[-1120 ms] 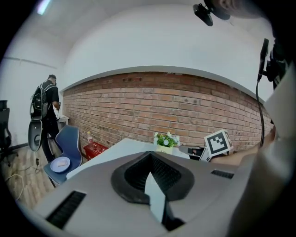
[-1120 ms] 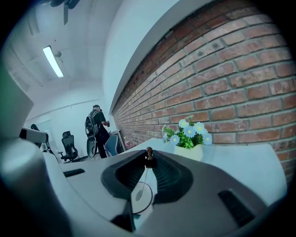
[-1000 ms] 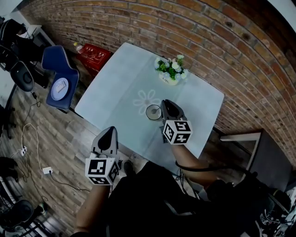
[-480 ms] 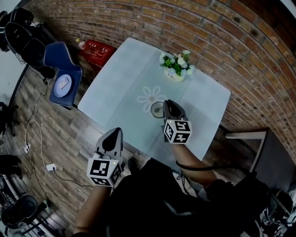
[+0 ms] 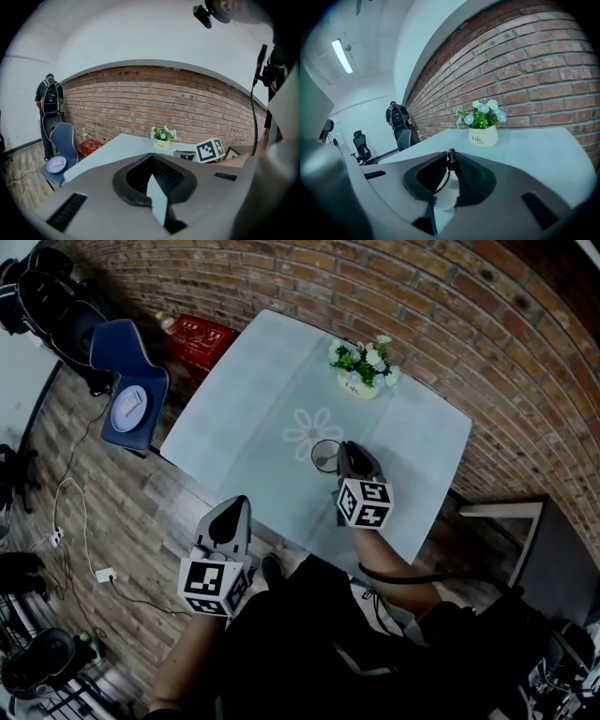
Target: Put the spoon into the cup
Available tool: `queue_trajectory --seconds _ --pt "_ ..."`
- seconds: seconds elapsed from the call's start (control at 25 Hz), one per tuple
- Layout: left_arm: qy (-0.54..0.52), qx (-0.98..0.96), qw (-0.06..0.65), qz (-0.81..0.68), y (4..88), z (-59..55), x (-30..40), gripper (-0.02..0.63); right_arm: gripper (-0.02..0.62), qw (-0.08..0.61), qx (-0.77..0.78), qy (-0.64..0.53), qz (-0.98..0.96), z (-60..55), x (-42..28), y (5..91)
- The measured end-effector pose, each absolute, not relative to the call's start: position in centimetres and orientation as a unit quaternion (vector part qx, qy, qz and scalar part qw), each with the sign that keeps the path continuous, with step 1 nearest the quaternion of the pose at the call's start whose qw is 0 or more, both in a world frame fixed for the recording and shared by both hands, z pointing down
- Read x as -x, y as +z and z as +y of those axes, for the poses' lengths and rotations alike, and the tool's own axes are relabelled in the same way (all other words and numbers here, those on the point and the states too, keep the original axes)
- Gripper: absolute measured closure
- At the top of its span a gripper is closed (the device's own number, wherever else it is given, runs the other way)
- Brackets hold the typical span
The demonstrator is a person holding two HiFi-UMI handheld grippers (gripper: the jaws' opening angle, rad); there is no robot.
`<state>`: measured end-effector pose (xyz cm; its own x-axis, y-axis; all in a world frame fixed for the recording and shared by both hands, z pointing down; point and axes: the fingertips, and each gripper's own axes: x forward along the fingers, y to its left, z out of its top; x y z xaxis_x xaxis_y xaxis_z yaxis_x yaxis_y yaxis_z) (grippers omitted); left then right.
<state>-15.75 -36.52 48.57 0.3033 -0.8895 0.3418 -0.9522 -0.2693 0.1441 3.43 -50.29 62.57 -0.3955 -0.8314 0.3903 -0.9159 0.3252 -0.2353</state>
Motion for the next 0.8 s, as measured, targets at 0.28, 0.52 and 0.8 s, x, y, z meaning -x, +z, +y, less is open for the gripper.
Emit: queue_trajectory --seconds 0.28,0.52,0.8 --pt "0.100 -0.798 0.156 -0.573 48.1 -36.1 16.1 0.597 0.517 0.099 -0.541 0.221 -0.805 -49.9 -3.2 62.9" --pt "0.095 -0.801 0.154 -0.571 47.9 -35.8 17.1 0.597 0.468 0.097 -0.565 0.231 -0.786 -49.7 -4.7 62.9" --pt "0.073 -0.821 0.138 -0.549 46.6 -35.6 17.4 0.597 0.468 0.082 -0.589 0.207 -0.777 -48.2 -5.2 59.1"
